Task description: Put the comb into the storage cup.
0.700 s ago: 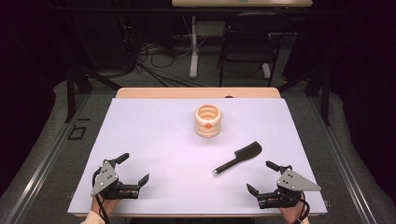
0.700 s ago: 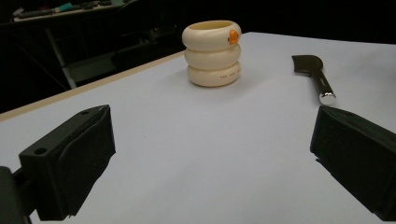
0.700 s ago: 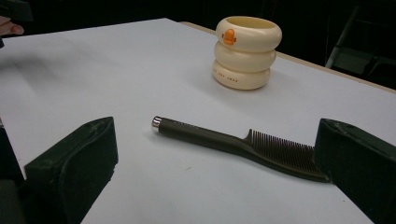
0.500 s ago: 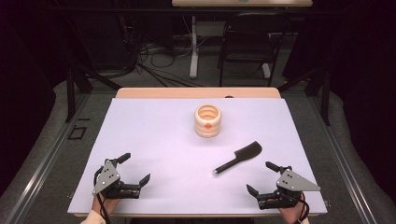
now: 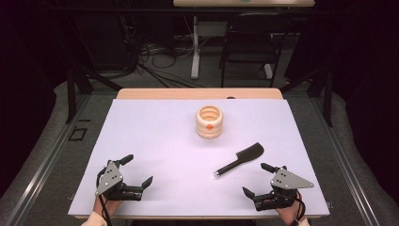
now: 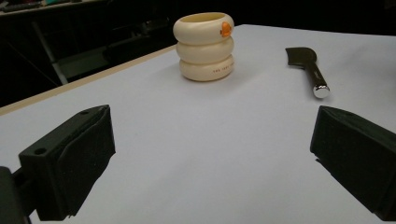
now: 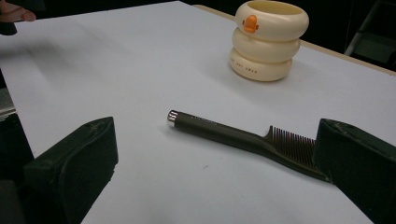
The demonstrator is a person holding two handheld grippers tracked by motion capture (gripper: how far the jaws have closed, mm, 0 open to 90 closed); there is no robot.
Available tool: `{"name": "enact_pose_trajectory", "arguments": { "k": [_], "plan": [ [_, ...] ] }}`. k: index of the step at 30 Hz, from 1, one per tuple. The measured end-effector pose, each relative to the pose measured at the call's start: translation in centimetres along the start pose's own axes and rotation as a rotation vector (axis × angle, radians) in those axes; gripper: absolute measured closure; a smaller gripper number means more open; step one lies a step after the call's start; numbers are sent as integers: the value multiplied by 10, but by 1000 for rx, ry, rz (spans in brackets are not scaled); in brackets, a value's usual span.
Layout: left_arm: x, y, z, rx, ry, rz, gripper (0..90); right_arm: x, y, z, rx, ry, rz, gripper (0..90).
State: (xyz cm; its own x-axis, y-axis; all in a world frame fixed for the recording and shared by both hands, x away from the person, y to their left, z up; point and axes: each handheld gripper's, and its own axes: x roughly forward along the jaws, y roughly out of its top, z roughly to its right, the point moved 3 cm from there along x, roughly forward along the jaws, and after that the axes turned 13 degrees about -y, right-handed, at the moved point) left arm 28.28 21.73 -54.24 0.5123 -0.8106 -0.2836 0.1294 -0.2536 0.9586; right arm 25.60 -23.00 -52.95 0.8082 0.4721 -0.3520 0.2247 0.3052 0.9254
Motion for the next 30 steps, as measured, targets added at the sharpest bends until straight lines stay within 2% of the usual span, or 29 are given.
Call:
{"name": "enact_pose_trajectory", "arguments": {
  "k": [13, 16, 21, 26, 30],
  "plan": [
    [1, -1, 0, -1, -2, -8, 0, 17, 8, -3, -1, 19, -54, 0],
    [2, -1, 0, -8, -6, -7, 0, 22, 10, -3, -12, 8, -48, 0],
    [3, -1, 0, -2, -3, -9, 0, 30, 14, -1, 11, 13, -61, 0],
    [2, -1, 0, -7, 0, -4, 1, 40, 18, -4, -7, 19, -79, 0],
    [1, -1, -1, -6, 0, -3, 1, 51, 19, -7, -18, 42, -105, 0]
  ]
}}
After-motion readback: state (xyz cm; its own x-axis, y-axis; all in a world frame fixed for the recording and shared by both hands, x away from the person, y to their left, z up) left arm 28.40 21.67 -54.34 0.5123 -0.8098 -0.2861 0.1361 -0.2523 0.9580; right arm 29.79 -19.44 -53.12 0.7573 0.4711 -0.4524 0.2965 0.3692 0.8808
